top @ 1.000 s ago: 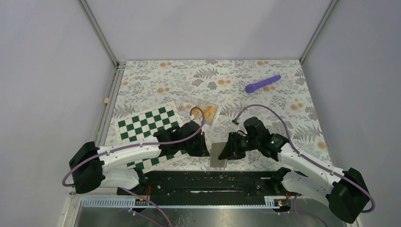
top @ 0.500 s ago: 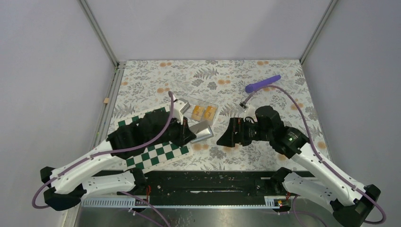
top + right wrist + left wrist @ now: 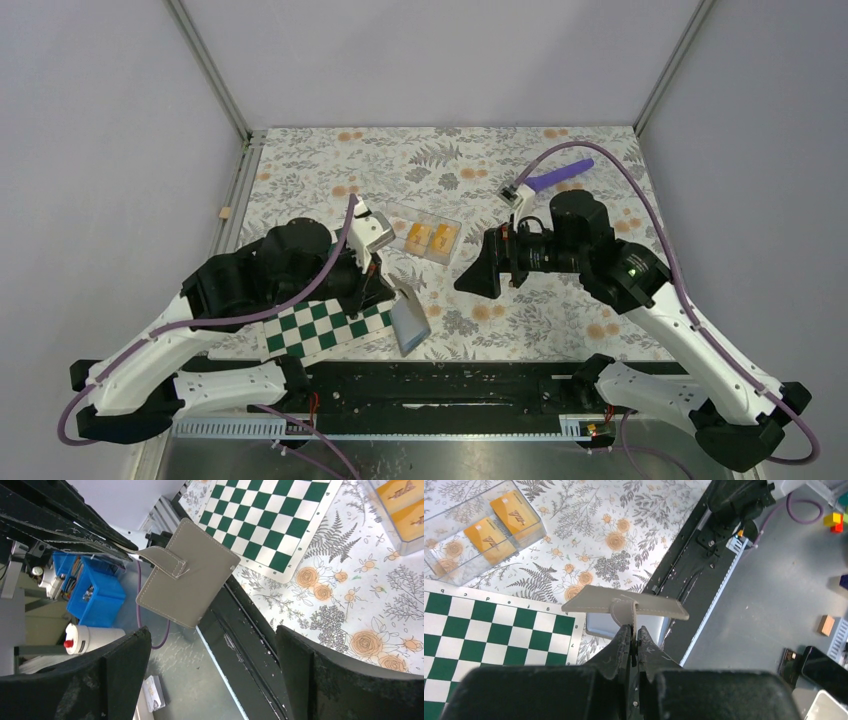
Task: Put the credit cards into the card holder
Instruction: Open the card holder.
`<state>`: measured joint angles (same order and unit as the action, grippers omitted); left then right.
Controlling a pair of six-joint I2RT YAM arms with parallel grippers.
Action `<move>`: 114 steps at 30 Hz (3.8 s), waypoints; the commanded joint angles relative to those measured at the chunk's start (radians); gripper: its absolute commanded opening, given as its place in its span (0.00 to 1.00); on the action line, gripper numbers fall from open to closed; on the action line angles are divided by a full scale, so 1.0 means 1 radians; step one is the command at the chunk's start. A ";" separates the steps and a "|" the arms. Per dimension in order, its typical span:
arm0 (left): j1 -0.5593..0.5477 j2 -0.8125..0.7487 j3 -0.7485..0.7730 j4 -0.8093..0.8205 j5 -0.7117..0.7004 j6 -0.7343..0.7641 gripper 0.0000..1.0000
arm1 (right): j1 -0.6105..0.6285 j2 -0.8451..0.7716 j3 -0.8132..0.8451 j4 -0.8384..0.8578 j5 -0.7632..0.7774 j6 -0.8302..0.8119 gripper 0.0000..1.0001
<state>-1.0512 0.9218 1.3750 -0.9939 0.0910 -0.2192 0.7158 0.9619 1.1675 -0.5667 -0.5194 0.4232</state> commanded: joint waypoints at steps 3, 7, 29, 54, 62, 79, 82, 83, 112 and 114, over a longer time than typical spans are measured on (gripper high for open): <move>0.002 -0.005 0.029 -0.010 0.092 0.064 0.00 | 0.006 0.009 -0.014 0.071 -0.122 -0.073 0.99; 0.002 0.037 0.042 -0.008 0.047 -0.013 0.00 | 0.008 0.020 -0.015 0.086 -0.130 -0.087 1.00; 0.054 0.237 0.178 0.000 0.068 -0.228 0.00 | 0.178 0.132 0.004 0.106 0.105 -0.139 0.99; 0.178 0.191 0.126 0.059 0.125 -0.314 0.78 | 0.229 0.160 0.035 0.079 0.328 -0.087 0.00; 0.269 0.087 -0.098 0.083 0.057 -0.353 0.99 | 0.106 0.015 -0.061 0.077 0.259 -0.064 0.00; 0.360 0.113 -0.430 0.300 0.205 -0.451 0.92 | -0.078 0.082 -0.153 0.102 -0.260 0.060 0.00; 0.361 0.137 -0.431 0.301 0.217 -0.449 0.87 | -0.084 0.096 -0.142 0.106 -0.270 0.076 0.00; 0.361 0.144 -0.433 0.300 0.216 -0.452 0.86 | -0.086 0.102 -0.139 0.114 -0.281 0.085 0.00; 0.359 0.124 -0.472 0.163 0.146 -0.454 0.68 | -0.092 0.168 -0.134 0.130 -0.252 0.125 0.00; 0.355 0.115 -0.487 0.181 0.167 -0.463 0.66 | -0.092 0.174 -0.134 0.131 -0.252 0.126 0.00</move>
<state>-0.6941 1.0622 0.9127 -0.8021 0.2790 -0.6609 0.6315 1.1244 1.0092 -0.4622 -0.7708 0.5335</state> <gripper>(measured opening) 0.678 0.044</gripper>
